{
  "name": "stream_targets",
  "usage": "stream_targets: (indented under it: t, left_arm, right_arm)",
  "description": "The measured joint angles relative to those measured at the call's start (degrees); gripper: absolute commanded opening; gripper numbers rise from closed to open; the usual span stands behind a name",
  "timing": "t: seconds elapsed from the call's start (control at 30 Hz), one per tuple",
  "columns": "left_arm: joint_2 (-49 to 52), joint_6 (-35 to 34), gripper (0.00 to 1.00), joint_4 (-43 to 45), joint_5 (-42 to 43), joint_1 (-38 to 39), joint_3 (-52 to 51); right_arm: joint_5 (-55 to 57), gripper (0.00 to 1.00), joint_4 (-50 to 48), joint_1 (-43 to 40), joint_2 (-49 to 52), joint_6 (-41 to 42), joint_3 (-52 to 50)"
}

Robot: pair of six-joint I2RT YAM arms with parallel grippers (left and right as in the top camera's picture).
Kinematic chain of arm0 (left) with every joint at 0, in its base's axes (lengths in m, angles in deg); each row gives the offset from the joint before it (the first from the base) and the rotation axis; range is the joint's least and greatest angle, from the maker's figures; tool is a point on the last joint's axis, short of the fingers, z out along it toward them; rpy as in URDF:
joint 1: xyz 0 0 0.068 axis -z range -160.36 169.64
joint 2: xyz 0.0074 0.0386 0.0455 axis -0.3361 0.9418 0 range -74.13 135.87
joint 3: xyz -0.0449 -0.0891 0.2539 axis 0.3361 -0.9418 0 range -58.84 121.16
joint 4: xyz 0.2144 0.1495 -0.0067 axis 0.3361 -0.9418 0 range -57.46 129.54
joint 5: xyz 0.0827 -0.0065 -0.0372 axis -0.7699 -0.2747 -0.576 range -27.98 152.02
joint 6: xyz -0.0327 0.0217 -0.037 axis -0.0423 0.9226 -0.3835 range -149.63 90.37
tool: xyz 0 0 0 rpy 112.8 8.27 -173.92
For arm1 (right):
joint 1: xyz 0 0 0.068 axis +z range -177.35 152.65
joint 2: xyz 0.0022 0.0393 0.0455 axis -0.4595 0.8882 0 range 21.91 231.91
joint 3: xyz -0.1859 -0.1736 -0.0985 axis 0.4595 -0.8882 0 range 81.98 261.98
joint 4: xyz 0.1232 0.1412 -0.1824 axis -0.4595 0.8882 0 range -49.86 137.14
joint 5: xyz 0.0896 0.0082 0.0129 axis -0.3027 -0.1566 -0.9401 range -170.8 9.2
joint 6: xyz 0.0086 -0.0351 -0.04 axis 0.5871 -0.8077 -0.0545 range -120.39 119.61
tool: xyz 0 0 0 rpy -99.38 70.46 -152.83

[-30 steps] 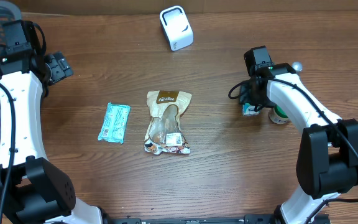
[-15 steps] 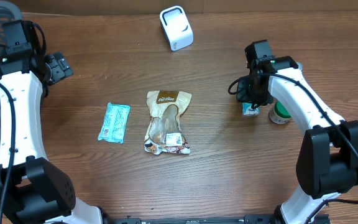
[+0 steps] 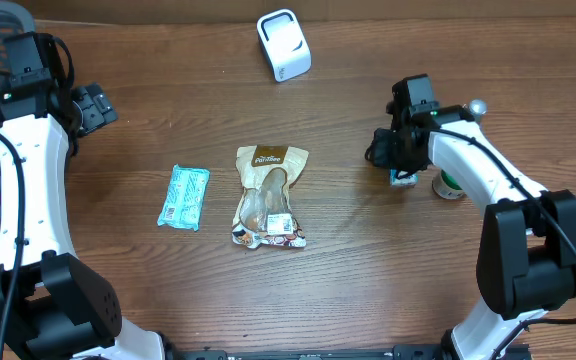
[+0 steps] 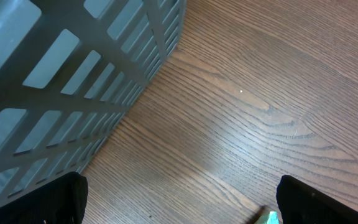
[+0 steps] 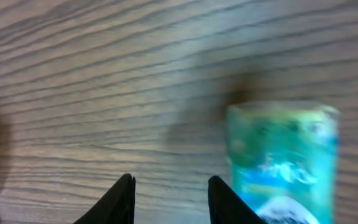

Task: Scan the item barcode
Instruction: 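Open the right gripper, release the teal box, and lift, then move the right gripper left over the Pantree snack pouch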

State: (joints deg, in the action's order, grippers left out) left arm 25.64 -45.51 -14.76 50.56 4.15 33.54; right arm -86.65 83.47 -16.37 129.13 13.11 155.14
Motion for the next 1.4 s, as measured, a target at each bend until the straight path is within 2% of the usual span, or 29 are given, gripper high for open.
stream_targets:
  t: [0.3,0.93,1.07,1.23,1.33,1.4]
  left_arm:
    - [0.0,0.0,1.0,0.0,0.0,0.0,0.0]
    - [0.0,0.0,1.0,0.0,0.0,0.0,0.0]
    - [0.0,0.0,0.99,0.0,0.0,0.0,0.0]
    - [0.0,0.0,1.0,0.0,0.0,0.0,0.0]
    - [0.0,0.0,1.0,0.0,0.0,0.0,0.0]
    - [0.0,0.0,1.0,0.0,0.0,0.0,0.0]
  right_arm:
    - [-2.5,0.29,-8.3,0.0,0.0,-1.3,-5.7]
    - [8.2,0.31,-7.6,0.0,0.0,-1.5,-6.2]
    - [7.5,0.36,-3.0,0.0,0.0,-1.5,-4.6]
    - [2.7,0.4,7.5,0.4,0.1,-1.5,4.9]
    - [-0.6,0.48,11.3,1.2,0.1,-1.4,10.3]
    - [-2.9,0.75,11.7,1.7,0.1,-1.1,12.1]
